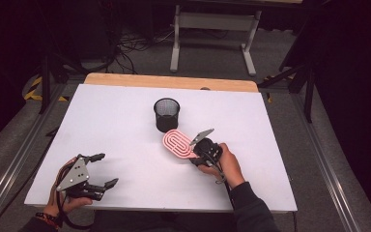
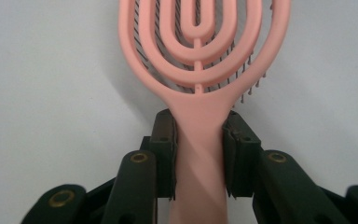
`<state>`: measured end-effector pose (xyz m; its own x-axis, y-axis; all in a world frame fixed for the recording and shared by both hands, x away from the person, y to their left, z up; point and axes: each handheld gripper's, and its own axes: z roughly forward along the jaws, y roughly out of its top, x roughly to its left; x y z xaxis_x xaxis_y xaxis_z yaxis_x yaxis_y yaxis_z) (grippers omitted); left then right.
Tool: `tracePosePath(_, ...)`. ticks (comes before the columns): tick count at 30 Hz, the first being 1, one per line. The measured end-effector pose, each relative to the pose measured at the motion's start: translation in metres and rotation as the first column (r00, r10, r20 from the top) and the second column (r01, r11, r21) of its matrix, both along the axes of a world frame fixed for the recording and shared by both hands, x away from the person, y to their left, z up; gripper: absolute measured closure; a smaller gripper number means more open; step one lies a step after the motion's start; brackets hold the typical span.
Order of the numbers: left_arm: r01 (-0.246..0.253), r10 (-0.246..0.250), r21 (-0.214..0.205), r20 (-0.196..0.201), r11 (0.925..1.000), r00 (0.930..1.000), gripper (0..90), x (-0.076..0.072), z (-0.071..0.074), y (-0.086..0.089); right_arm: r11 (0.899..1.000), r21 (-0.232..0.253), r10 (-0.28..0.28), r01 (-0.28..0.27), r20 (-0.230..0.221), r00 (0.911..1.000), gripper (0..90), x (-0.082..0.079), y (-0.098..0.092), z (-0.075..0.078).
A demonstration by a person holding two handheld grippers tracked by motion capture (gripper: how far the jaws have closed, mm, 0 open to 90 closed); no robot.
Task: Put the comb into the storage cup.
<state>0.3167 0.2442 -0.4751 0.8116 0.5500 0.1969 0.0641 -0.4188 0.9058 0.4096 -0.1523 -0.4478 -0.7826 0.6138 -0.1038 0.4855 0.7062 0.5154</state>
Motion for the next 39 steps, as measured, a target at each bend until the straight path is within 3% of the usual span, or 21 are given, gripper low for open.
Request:
tracePosePath(12,-0.017,0.017,-0.024,0.009,0.9996,0.9998,9.8,-0.002,0.003,0.004,0.998,0.063,0.020,-0.028,0.114,0.9933,69.9,-0.014,0.002,0.007)
tracePosePath(15,-0.052,0.052,-0.002,0.007,0.9986,0.9986,10.8,0.000,0.004,0.003,0.995,0.095,0.021,-0.035,0.144,0.9894,70.0,-0.019,0.001,0.011)
tracePosePath(23,-0.062,0.062,-0.006,-0.005,0.9981,0.9981,10.2,0.001,0.002,0.001,0.982,0.174,0.019,-0.067,0.264,0.9644,70.1,-0.034,0.001,0.020)
tracePosePath(30,-0.051,0.051,-0.011,-0.015,0.9986,0.9986,10.2,0.001,0.002,0.001,0.969,0.236,-0.007,-0.078,0.340,0.9403,70.3,-0.040,-0.002,0.024)
tracePosePath(33,-0.048,0.047,-0.017,-0.021,0.9987,0.9987,10.2,0.002,0.002,0.001,0.965,0.249,-0.012,-0.082,0.354,0.9351,70.3,-0.041,-0.003,0.025)
tracePosePath(34,-0.049,0.048,-0.016,-0.021,0.9987,0.9986,10.2,0.002,0.002,0.001,0.962,0.261,-0.026,-0.078,0.373,0.9273,70.3,-0.042,-0.003,0.026)
tracePosePath(35,-0.049,0.049,-0.017,-0.022,0.9986,0.9986,10.2,0.002,0.002,0.001,0.962,0.261,-0.026,-0.078,0.373,0.9273,70.3,-0.042,-0.003,0.026)
tracePosePath(39,-0.046,0.046,-0.016,-0.041,0.9988,0.9981,9.5,0.003,0.002,-0.001,0.951,0.297,-0.050,-0.084,0.416,0.9081,70.4,-0.045,-0.005,0.028)
